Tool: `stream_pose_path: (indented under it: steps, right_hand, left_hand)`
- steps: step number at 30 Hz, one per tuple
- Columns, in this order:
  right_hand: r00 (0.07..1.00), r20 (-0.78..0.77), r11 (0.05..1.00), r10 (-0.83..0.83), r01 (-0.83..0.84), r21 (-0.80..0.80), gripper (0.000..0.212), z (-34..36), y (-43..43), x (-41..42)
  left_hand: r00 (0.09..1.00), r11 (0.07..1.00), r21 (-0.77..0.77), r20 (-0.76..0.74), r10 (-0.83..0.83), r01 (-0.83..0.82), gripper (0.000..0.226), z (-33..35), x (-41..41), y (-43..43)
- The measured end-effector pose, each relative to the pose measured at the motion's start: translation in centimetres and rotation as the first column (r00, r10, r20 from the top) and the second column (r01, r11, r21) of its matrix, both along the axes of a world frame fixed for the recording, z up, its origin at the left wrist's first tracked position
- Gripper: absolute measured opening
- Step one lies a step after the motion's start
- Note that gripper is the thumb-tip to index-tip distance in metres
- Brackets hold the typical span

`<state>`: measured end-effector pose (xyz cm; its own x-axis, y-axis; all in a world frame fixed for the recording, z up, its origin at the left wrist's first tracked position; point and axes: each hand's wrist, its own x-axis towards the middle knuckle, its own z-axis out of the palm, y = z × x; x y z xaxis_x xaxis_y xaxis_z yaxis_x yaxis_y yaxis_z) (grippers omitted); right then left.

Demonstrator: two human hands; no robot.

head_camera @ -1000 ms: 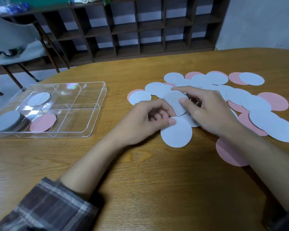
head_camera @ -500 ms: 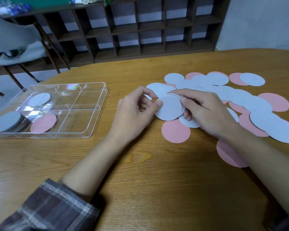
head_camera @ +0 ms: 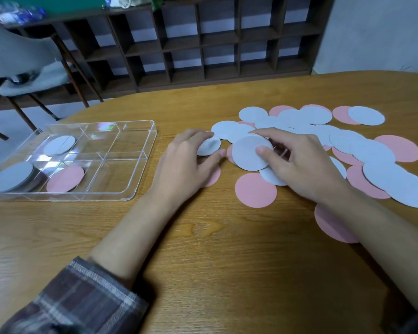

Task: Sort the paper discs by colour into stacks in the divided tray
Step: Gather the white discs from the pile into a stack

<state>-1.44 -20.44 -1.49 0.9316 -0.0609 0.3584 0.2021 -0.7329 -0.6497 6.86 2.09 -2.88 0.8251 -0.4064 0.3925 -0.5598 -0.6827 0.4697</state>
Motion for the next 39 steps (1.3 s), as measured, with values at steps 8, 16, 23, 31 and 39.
stream_pose_path:
  steps: [8,16,23,31,39]
  right_hand:
    - [0.999,-0.020,0.998,-0.028,0.029,0.055,0.030,-0.1,-0.1,0.0]
    - [1.000,-0.017,0.994,-0.024,0.025,0.102,0.029,-0.6,-0.3,0.3]
    - [1.000,-0.006,0.996,-0.029,0.030,0.089,0.033,-0.6,-0.3,0.3]
    - [0.999,-0.005,0.995,-0.047,0.047,0.085,0.037,-0.3,-0.1,0.2]
    - [0.999,-0.023,0.980,0.038,-0.033,0.194,0.036,-0.5,0.0,0.2]
  left_hand:
    - [0.995,0.988,0.132,-0.055,0.087,-0.079,0.048,0.1,0.3,0.4]
    - [0.991,0.987,0.133,0.104,0.081,-0.094,0.030,0.6,0.0,0.5]
    - [0.967,0.996,-0.060,0.244,0.077,-0.064,0.030,1.4,-0.6,0.1]
    - [0.996,0.941,-0.335,-0.065,-0.068,0.042,0.020,1.8,-1.1,-0.5]
    - [0.944,0.903,-0.429,-0.281,-0.175,0.039,0.013,0.7,-1.6,-1.6]
